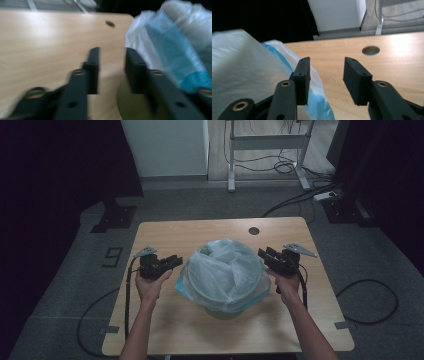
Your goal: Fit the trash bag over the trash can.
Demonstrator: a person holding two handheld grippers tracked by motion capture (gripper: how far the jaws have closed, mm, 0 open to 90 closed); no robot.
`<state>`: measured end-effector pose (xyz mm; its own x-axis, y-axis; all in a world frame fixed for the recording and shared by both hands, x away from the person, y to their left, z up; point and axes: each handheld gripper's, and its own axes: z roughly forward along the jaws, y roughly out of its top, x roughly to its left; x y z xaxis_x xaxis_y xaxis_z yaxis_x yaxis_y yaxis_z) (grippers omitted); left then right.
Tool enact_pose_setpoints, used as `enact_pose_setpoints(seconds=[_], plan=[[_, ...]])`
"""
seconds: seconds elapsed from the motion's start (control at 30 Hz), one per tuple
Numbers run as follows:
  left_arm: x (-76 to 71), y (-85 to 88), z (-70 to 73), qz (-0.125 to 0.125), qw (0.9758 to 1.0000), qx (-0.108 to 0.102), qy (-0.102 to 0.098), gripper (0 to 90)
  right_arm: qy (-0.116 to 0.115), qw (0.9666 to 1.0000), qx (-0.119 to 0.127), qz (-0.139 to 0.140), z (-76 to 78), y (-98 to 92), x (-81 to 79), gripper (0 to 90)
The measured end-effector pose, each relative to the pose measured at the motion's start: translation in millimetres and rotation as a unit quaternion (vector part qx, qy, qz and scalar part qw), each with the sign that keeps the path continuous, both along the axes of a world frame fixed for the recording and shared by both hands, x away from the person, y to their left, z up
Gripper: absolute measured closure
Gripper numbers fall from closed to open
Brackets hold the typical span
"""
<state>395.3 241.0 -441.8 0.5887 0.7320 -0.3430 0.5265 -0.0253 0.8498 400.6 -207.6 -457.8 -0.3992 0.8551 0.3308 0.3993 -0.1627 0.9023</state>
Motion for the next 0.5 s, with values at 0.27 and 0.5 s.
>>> enact_pose_setpoints(seconds=[0.27,0.5], plan=[[-32.0,12.4,16.8,-0.037,0.9987,-0.014,-0.033,45.1,-0.035,0.9991,-0.003,0.023,12.7,-15.3,-34.7,51.0],[-57.8,12.2,21.5,-0.096,0.9941,-0.015,-0.048,41.0,-0.057,0.9961,-0.003,0.068,5.7,-24.5,-79.4,46.9]])
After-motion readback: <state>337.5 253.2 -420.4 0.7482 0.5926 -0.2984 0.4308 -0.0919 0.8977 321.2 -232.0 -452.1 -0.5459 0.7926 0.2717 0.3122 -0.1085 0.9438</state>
